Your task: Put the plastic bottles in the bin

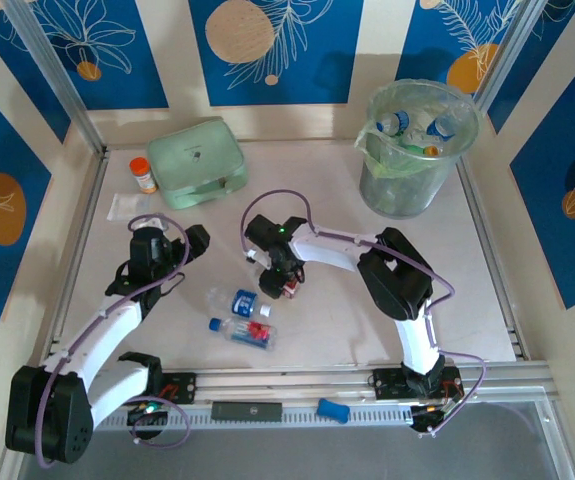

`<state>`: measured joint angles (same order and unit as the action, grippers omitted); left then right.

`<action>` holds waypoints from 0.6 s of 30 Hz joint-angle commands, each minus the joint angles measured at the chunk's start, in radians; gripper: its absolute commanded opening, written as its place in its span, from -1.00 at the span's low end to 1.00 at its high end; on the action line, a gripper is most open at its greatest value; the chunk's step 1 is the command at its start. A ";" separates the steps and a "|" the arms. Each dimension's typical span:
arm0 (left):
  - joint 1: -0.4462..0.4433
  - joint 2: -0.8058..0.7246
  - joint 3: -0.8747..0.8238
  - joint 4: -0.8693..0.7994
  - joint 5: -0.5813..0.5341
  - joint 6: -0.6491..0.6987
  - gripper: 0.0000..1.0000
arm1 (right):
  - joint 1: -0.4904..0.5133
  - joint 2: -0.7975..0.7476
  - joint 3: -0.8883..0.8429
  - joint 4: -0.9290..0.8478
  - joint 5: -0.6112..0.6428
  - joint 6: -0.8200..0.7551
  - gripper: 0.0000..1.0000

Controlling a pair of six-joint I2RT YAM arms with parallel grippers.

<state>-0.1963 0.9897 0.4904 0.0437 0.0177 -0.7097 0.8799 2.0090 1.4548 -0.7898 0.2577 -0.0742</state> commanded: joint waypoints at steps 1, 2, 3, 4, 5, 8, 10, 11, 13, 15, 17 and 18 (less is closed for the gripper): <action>0.012 0.000 -0.010 0.019 0.014 -0.018 0.99 | -0.014 0.013 0.014 0.002 -0.057 0.017 0.28; 0.012 0.001 -0.010 0.020 0.016 -0.017 0.99 | -0.018 0.010 0.012 0.003 -0.060 0.019 0.24; 0.012 0.001 -0.010 0.022 0.016 -0.019 0.99 | -0.021 0.009 0.010 0.005 -0.064 0.020 0.15; 0.013 0.001 -0.010 0.021 0.018 -0.019 0.99 | -0.022 0.007 0.010 0.006 -0.069 0.020 0.06; 0.013 0.001 -0.012 0.022 0.017 -0.019 0.99 | -0.026 0.005 0.010 0.004 -0.074 0.022 0.02; 0.014 0.000 -0.012 0.021 0.016 -0.017 0.99 | -0.032 -0.005 0.011 0.005 -0.095 0.029 -0.04; 0.013 -0.002 -0.011 0.022 0.016 -0.014 0.99 | -0.037 -0.017 0.015 0.008 -0.117 0.038 -0.06; 0.012 -0.002 -0.011 0.022 0.017 -0.013 0.99 | -0.041 -0.025 0.016 0.010 -0.127 0.043 -0.07; 0.012 -0.003 -0.010 0.027 0.021 -0.013 0.99 | -0.049 -0.047 0.016 0.018 -0.154 0.056 -0.08; 0.012 -0.002 -0.010 0.037 0.034 -0.011 0.99 | -0.063 -0.079 0.016 0.025 -0.192 0.076 -0.09; 0.014 0.001 -0.009 0.048 0.054 -0.009 0.99 | -0.085 -0.114 0.016 0.034 -0.234 0.099 -0.09; 0.012 0.002 -0.007 0.056 0.067 -0.007 0.99 | -0.098 -0.135 0.014 0.041 -0.258 0.115 -0.09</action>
<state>-0.1963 0.9901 0.4904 0.0559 0.0391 -0.7101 0.8112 1.9610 1.4570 -0.7689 0.0998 -0.0086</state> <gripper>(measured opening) 0.996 0.518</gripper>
